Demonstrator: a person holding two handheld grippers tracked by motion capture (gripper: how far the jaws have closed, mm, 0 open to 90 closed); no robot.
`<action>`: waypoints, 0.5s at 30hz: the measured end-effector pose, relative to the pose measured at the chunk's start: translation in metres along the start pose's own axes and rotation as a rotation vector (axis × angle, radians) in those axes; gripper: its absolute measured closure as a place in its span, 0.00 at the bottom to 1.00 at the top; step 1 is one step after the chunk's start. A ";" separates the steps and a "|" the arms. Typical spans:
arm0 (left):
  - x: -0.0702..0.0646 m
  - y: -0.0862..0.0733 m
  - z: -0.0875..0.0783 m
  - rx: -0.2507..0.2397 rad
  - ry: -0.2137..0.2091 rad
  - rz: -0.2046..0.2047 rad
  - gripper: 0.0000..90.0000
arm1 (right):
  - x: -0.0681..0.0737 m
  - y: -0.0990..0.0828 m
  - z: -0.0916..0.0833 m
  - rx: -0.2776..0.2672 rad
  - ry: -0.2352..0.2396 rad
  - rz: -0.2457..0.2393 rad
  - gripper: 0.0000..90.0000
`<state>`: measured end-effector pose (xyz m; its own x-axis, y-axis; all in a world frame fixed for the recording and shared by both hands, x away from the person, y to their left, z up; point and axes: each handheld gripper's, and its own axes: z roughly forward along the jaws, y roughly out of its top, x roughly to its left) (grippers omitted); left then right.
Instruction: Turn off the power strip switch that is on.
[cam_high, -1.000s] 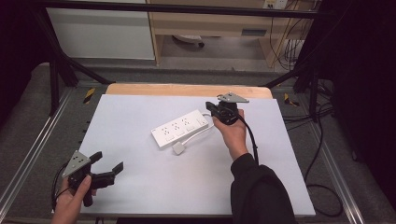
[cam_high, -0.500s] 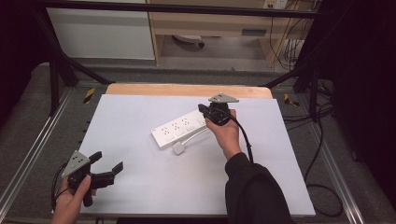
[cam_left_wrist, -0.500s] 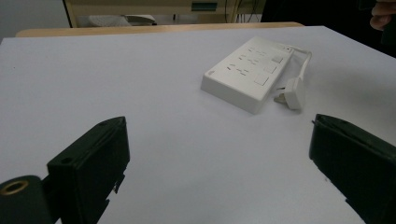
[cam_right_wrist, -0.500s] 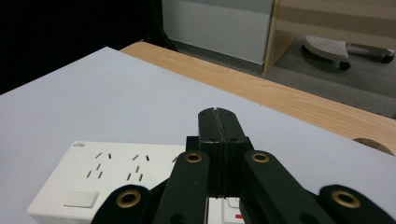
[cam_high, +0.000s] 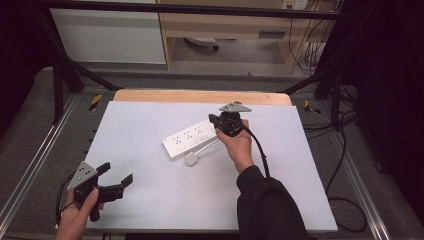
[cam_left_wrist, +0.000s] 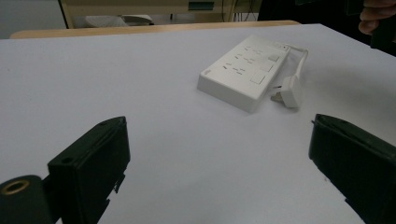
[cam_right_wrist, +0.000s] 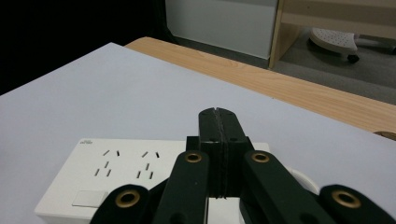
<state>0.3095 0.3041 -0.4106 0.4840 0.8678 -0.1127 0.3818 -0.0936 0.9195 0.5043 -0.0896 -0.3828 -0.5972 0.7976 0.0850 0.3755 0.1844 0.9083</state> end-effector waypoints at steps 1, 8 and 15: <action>0.000 0.000 0.000 -0.003 -0.004 0.004 0.06 | 0.001 0.000 0.000 0.005 0.001 -0.001 1.00; -0.002 0.001 0.001 -0.001 -0.008 0.008 0.06 | 0.003 -0.005 0.005 0.024 0.006 -0.010 1.00; -0.001 0.001 0.000 -0.001 -0.007 0.009 0.06 | 0.004 -0.009 0.007 0.034 0.009 -0.010 1.00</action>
<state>0.3094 0.3030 -0.4100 0.4931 0.8634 -0.1068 0.3762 -0.1009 0.9210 0.5035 -0.0840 -0.3932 -0.6070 0.7907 0.0795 0.3930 0.2117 0.8948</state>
